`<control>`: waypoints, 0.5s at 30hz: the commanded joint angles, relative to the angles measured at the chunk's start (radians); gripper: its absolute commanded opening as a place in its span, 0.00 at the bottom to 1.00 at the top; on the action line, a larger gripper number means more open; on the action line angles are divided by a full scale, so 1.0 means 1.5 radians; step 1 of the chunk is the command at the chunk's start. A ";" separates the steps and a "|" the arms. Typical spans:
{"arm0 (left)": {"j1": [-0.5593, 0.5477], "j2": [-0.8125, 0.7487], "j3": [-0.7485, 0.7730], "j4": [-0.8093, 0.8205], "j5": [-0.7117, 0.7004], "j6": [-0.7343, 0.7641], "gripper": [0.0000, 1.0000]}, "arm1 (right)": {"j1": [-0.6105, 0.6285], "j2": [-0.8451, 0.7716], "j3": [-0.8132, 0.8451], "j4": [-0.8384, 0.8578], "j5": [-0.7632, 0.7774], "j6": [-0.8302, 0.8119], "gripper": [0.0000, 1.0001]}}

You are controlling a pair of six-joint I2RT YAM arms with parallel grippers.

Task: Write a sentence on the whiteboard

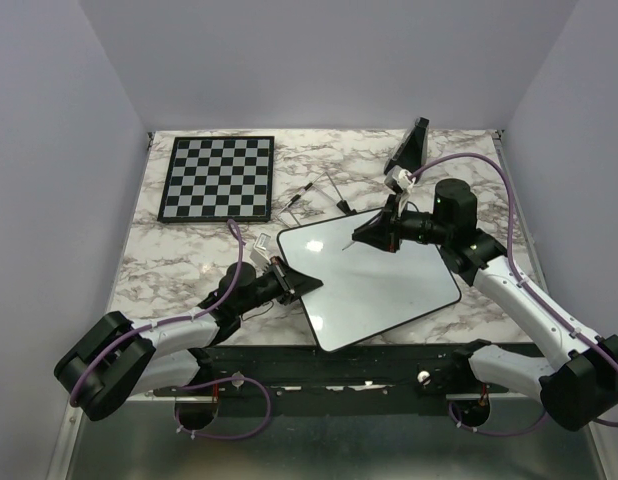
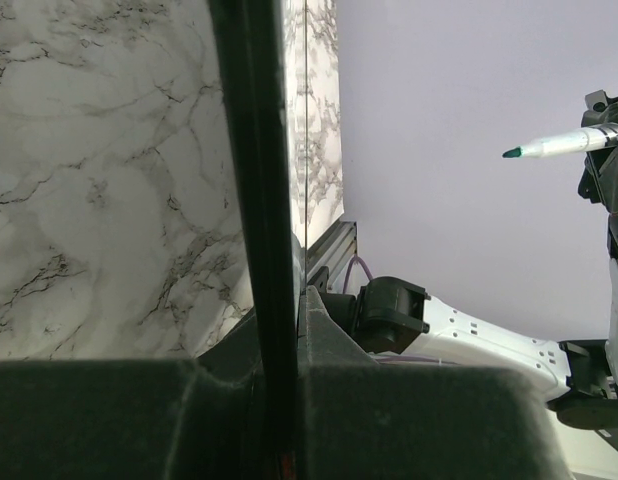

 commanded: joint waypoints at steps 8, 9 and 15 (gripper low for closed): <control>-0.008 -0.002 -0.003 0.050 -0.028 0.040 0.00 | -0.002 0.005 -0.003 -0.012 -0.023 -0.035 0.01; -0.008 -0.002 -0.003 0.049 -0.028 0.040 0.00 | -0.002 0.005 -0.002 -0.013 -0.026 -0.041 0.01; -0.009 -0.001 -0.002 0.046 -0.028 0.043 0.00 | -0.002 0.008 0.000 -0.027 -0.055 -0.065 0.01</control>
